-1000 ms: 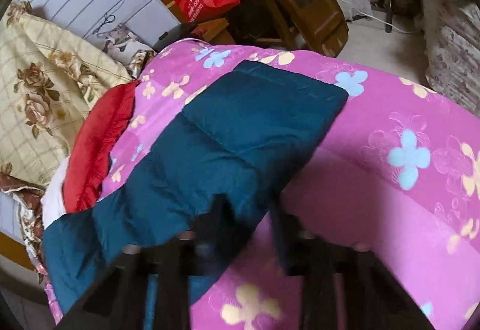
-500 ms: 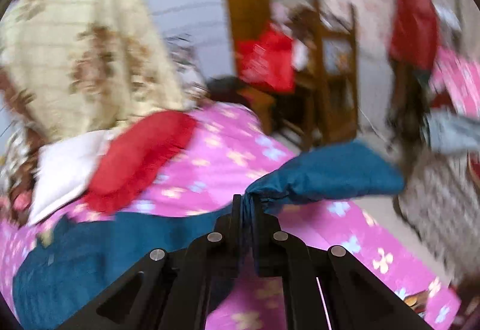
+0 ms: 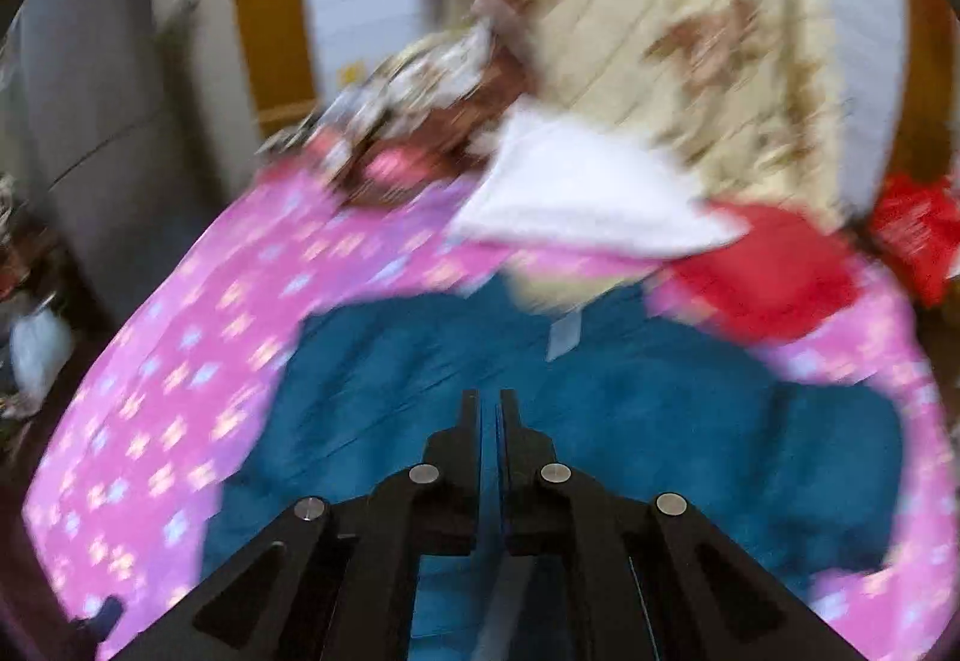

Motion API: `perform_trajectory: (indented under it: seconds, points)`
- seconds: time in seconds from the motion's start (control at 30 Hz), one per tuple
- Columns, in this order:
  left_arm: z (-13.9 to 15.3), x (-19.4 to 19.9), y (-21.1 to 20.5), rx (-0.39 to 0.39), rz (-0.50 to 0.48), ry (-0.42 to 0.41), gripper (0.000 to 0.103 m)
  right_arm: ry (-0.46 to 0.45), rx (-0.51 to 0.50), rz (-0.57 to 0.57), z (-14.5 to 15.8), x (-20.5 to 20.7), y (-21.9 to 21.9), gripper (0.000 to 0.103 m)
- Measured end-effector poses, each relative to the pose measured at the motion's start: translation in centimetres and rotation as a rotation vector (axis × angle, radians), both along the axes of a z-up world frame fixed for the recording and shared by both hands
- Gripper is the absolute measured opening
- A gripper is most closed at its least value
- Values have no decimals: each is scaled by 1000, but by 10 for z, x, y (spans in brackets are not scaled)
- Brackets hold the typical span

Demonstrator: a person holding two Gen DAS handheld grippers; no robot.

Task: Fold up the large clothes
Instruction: 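Grasp the other sleeve with the right gripper and lift it, then fold the held sleeve across the jacket body and open the right gripper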

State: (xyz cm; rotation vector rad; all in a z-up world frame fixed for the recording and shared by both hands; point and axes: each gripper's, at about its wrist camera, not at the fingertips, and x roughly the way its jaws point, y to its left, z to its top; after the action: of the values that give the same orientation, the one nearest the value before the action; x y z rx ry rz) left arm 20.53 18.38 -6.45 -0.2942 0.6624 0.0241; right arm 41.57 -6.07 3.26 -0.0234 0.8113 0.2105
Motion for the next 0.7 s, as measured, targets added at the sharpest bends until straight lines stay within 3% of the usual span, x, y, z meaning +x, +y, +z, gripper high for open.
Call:
perform_trajectory:
  seconds: [0.1, 0.17, 0.2, 0.23, 0.33, 0.47, 0.7]
  points:
    - [-5, 1, 12, -19, 15, 18, 62, 98, 46, -7, -42, 2, 8, 6]
    - [-7, 1, 17, -43, 16, 33, 62, 136, 92, -69, -60, -2, -15, 21]
    - [-8, 1, 19, -54, 13, 38, 62, 148, 122, -117, -67, -5, -36, 38]
    - [-8, 2, 19, -61, 12, 42, 62, 147, 135, -159, -70, -13, -55, 47]
    - [-10, 3, 15, -76, 1, 61, 62, 87, 71, -282, -68, -38, -117, 47]
    - [-14, 6, 5, -76, -8, 74, 62, 75, -115, -367, -68, -60, -191, 47]
    - [-18, 13, -16, -26, -20, 87, 62, 78, -287, -337, -84, -37, -226, 47]
